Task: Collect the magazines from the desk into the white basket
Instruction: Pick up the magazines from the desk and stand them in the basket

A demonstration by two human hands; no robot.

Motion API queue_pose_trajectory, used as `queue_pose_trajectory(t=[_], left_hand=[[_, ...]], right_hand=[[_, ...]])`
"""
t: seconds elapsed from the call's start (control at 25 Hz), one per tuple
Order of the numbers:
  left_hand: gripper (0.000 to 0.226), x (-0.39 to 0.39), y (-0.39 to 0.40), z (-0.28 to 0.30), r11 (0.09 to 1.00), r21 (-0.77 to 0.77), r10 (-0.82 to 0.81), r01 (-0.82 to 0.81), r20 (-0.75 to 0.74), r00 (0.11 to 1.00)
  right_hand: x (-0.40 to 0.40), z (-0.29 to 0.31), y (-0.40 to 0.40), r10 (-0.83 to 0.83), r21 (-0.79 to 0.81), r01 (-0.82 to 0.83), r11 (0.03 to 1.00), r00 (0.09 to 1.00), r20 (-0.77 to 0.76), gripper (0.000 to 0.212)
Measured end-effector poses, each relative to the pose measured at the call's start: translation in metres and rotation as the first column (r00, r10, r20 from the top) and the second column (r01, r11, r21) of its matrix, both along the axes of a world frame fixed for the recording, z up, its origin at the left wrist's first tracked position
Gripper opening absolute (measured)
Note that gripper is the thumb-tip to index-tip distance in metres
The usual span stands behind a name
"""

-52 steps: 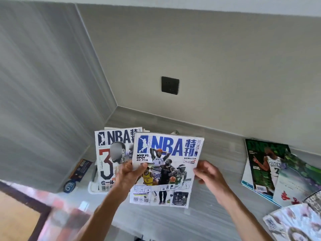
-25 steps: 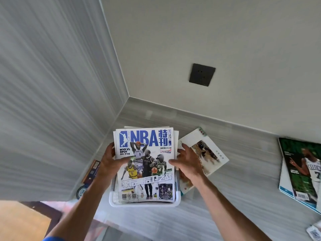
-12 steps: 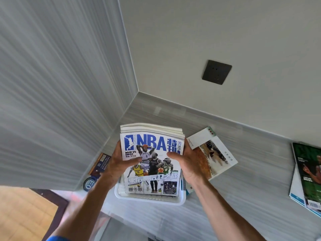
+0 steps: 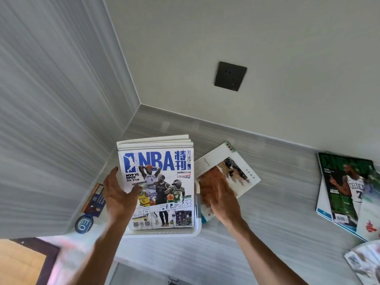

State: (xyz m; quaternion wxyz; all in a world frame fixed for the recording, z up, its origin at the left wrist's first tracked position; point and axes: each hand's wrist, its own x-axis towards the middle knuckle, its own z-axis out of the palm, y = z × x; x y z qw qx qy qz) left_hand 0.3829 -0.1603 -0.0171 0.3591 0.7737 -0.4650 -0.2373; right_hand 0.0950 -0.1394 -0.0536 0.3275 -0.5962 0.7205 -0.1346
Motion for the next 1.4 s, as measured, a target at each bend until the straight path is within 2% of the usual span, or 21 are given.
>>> queue_pose_trajectory(t=[0.04, 0.08, 0.16, 0.32, 0.4, 0.52, 0.56, 0.72, 0.84, 0.92, 1.04, 1.16, 1.28, 1.4], left_hand=[[0.063, -0.010, 0.012, 0.001, 0.994, -0.107, -0.017, 0.029, 0.115, 0.993], [0.057, -0.022, 0.025, 0.001, 0.976, -0.194, -0.061, 0.096, 0.179, 0.982], [0.045, -0.048, 0.048, 0.003, 0.931, -0.232, -0.222, 0.281, 0.248, 0.943], [0.038, -0.081, 0.078, -0.003, 0.802, 0.022, -0.576, 0.597, 0.293, 0.763], [0.036, -0.083, 0.089, -0.009, 0.730, 0.163, -0.681, 0.664, 0.258, 0.685], [0.038, -0.076, 0.102, -0.014, 0.653, 0.260, -0.755, 0.712, 0.147, 0.639], [0.036, -0.074, 0.104, -0.016, 0.638, 0.264, -0.768, 0.723, 0.154, 0.622], [0.015, -0.074, 0.107, -0.018, 0.705, 0.198, -0.706, 0.681, 0.283, 0.649], [0.014, -0.081, 0.109, -0.022, 0.715, 0.213, -0.692, 0.666, 0.351, 0.630], [0.008, -0.084, 0.111, -0.026, 0.732, 0.205, -0.669, 0.649, 0.393, 0.631], [0.006, -0.081, 0.111, -0.031, 0.746, 0.213, -0.654, 0.631, 0.414, 0.634], [0.007, -0.079, 0.114, -0.031, 0.752, 0.215, -0.647, 0.623, 0.420, 0.636], [0.007, -0.078, 0.114, -0.033, 0.744, 0.215, -0.658, 0.633, 0.404, 0.636], [0.009, -0.080, 0.117, -0.036, 0.737, 0.234, -0.665, 0.634, 0.415, 0.621]], right_hand=[[-0.012, -0.018, 0.018, 0.227, 0.107, -0.210, 0.972, 0.955, -0.191, 0.064], [-0.019, -0.034, 0.034, 0.374, 0.199, -0.328, 0.924, 0.884, -0.280, 0.070], [-0.024, -0.048, 0.055, 0.417, 0.197, -0.370, 0.908, 0.841, -0.345, 0.074], [-0.034, -0.046, 0.065, 0.390, 0.162, -0.355, 0.921, 0.823, -0.414, 0.073], [-0.038, -0.041, 0.067, 0.387, 0.192, -0.337, 0.922, 0.824, -0.413, 0.073], [-0.036, -0.037, 0.070, 0.401, 0.223, -0.336, 0.915, 0.809, -0.429, 0.074], [-0.039, -0.038, 0.071, 0.417, 0.236, -0.345, 0.908, 0.793, -0.444, 0.074], [-0.047, -0.038, 0.069, 0.430, 0.240, -0.357, 0.903, 0.752, -0.500, 0.072], [-0.014, -0.036, 0.052, 0.451, 0.229, -0.389, 0.892, 0.742, -0.495, 0.084], [0.010, -0.043, 0.046, 0.448, 0.161, -0.423, 0.892, 0.777, -0.442, 0.093], [0.015, -0.053, 0.046, 0.433, 0.084, -0.444, 0.892, 0.787, -0.440, 0.077], [-0.005, -0.053, 0.044, 0.432, 0.099, -0.455, 0.885, 0.722, -0.541, 0.058], [-0.038, -0.051, 0.049, 0.393, 0.152, -0.391, 0.908, 0.664, -0.637, 0.054], [-0.071, -0.048, 0.080, 0.342, 0.155, -0.324, 0.933, 0.665, -0.664, 0.052]])
